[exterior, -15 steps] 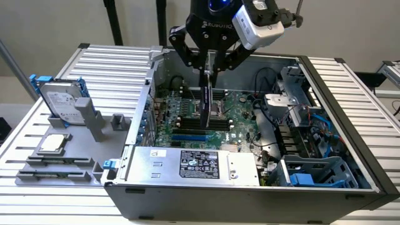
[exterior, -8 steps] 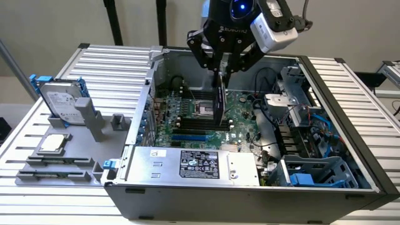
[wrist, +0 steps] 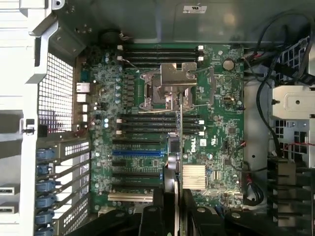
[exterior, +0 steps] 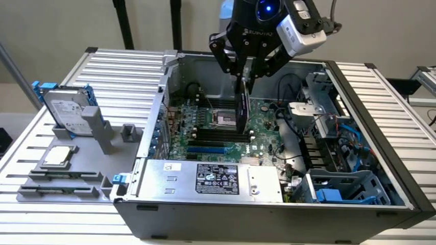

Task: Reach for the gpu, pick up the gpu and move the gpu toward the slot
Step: 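Pick up the gpu and move the gpu toward the slot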

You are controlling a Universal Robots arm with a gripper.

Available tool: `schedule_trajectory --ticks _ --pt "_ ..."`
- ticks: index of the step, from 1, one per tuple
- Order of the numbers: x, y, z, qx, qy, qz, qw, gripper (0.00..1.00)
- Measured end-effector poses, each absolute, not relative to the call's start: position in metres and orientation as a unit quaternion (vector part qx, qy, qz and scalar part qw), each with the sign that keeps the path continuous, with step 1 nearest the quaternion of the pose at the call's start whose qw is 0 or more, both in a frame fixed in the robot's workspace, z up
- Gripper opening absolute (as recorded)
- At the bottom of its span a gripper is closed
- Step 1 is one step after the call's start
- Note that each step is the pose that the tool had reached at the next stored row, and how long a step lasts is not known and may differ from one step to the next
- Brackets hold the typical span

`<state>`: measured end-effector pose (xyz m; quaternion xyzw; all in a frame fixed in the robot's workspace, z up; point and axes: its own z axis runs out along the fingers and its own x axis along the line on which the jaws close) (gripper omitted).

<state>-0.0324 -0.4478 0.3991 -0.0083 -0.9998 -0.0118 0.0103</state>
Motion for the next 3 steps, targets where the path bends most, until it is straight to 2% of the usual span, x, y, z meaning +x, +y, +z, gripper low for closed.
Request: schedule_trajectory --ticks 3 --pt "-0.0321 -0.4478 0.3991 -0.008 -1.0 -0.012 0.01 0.26"
